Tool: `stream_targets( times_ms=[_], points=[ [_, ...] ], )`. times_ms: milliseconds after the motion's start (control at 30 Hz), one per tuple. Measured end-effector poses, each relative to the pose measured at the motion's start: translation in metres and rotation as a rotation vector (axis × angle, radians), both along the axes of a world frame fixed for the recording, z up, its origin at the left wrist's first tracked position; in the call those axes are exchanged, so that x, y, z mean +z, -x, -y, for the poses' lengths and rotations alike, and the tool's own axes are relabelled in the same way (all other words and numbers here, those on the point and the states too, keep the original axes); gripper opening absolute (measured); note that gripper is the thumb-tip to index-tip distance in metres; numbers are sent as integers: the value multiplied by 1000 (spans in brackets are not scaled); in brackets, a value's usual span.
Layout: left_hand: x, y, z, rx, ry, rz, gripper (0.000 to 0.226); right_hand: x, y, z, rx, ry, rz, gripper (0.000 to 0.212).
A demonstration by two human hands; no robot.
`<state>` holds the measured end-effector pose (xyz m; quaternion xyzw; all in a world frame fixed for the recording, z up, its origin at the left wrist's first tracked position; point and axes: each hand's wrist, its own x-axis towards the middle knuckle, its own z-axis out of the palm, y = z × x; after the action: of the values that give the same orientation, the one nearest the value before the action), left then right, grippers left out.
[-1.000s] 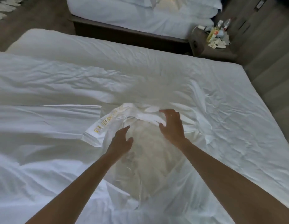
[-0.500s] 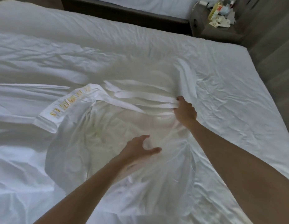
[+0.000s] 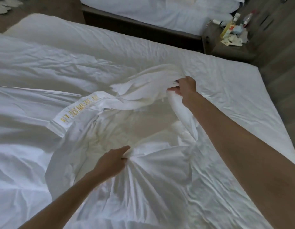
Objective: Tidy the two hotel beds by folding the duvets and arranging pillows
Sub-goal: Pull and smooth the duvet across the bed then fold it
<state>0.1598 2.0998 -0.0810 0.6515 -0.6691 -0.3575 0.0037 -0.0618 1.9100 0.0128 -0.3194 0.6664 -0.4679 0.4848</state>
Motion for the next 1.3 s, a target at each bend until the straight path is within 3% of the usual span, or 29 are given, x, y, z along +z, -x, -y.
stream_targets(
  times_ms=[167,300,367,433,533,600,667,733,800,867,967,1067,1200,1300],
  points=[
    [22,-62,11,140,-47,-30,51,35,-53,37,-1,-130,197,35],
    [25,-97,18,128,-44,-17,30,54,-110,63,162,-19,324,39],
    [21,-115,23,129,-33,5,26,55,-137,70,301,-5,196,45],
    [15,-144,29,201,-30,60,35,43,-152,69,368,-6,-92,47],
    [4,-194,29,243,-162,99,37,11,-146,50,301,13,-435,50],
    [-1,-210,24,204,-296,80,34,-16,-132,35,280,-146,-598,65],
    [-5,-212,23,201,-337,50,40,-38,-128,17,281,-400,-527,92],
    [-8,-206,26,297,-344,-85,57,-56,-137,-4,324,-495,-355,102],
    [-9,-195,33,517,-348,-310,61,-71,-156,-24,420,-469,-324,91],
    [-13,-180,38,633,-348,-413,55,-91,-175,-40,551,-426,-433,80],
    [-24,-169,38,556,-156,-257,27,-113,-196,-60,751,-436,-491,62],
    [-30,-182,41,707,77,-239,27,-116,-196,-76,687,-314,-333,38],
    [-43,-200,32,833,-64,-233,29,-105,-163,-107,739,-170,-642,40],
    [-48,-194,13,733,-189,-229,45,-105,-135,-143,711,-186,-649,44]
  ],
)
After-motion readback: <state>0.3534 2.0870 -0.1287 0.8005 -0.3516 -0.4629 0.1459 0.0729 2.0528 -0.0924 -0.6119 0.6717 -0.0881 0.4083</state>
